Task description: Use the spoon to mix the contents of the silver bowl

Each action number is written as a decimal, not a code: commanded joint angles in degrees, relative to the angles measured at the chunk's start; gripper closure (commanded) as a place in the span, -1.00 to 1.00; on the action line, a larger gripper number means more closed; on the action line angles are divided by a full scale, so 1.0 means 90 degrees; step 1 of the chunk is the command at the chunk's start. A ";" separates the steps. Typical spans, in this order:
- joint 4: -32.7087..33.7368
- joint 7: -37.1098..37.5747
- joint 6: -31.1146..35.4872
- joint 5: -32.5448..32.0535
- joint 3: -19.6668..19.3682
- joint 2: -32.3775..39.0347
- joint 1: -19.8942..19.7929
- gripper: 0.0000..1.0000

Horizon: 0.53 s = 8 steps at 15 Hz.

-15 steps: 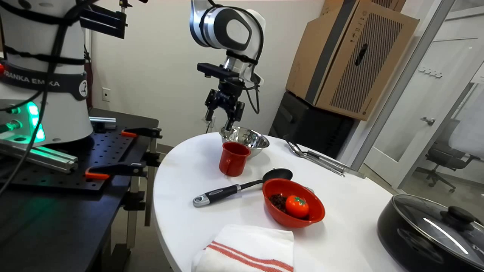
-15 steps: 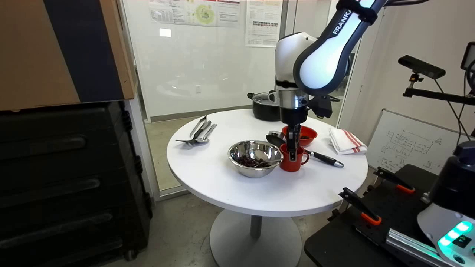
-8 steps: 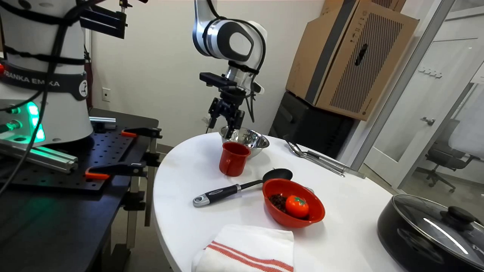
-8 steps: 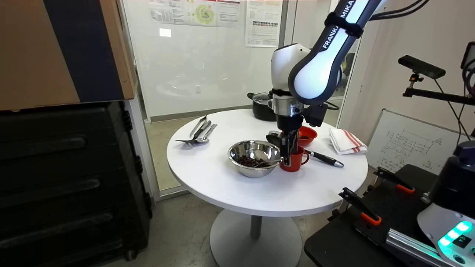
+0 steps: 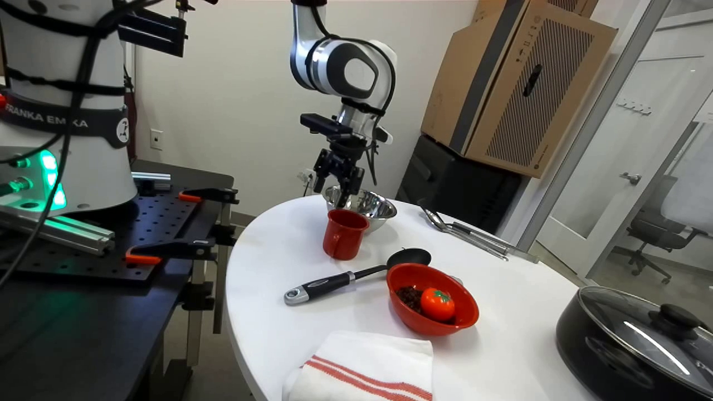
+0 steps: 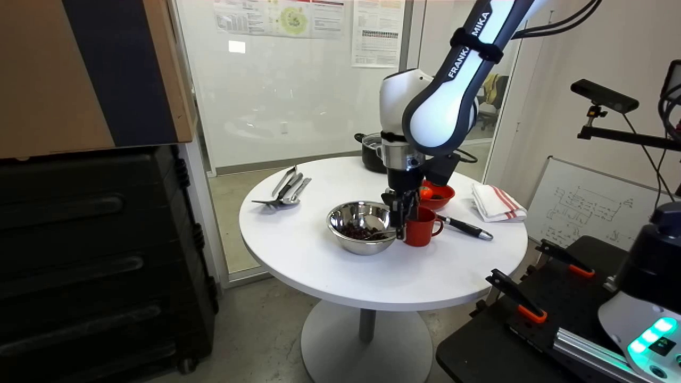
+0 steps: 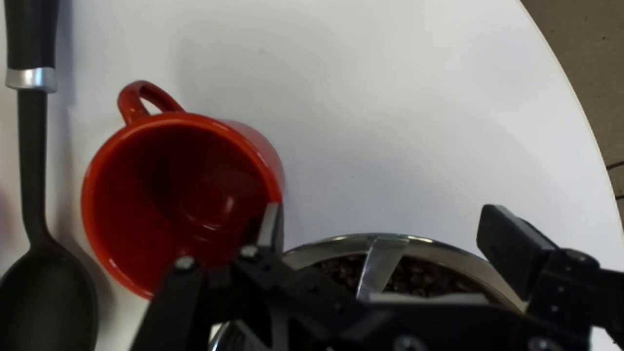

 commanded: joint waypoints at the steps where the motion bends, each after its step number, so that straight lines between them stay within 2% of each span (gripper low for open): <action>1: 0.0198 0.0266 0.0155 -0.0098 -0.0043 0.0230 0.0149 -0.99; 8: 0.0292 0.0397 0.0141 -0.0084 -0.0060 0.0278 0.0258 -0.89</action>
